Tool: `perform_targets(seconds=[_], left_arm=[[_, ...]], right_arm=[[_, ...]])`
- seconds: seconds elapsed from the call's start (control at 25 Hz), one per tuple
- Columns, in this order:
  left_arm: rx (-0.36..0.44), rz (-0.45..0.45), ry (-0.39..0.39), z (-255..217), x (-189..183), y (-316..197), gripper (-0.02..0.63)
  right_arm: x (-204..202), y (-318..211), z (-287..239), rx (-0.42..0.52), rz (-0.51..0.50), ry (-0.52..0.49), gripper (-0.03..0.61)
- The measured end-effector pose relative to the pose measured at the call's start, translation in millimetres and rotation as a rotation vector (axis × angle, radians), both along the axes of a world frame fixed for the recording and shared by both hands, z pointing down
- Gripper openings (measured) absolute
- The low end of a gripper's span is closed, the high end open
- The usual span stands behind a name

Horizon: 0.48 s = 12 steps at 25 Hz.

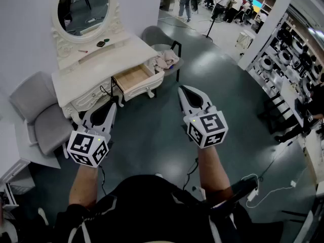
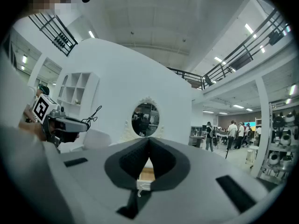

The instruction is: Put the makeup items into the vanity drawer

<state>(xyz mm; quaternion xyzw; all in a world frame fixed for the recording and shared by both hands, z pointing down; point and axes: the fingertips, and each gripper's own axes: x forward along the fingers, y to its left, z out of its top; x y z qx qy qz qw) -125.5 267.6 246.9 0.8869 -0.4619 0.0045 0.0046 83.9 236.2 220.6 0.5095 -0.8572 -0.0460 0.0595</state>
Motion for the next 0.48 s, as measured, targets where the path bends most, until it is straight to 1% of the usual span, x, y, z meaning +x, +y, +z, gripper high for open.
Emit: perform_targets(seconds=[0.32, 0.48], left_arm=[[0.003, 0.0, 0.005, -0.8, 4.1, 1.3, 0.034], [0.001, 0.0, 0.007, 1.1, 4.9, 0.5, 0.034]], right_arm=[[3.5, 1.1, -1.4, 0.004, 0.0, -0.002, 0.003], [4.3, 1.5, -3.4, 0.007, -0.018, -0.051, 0.005]])
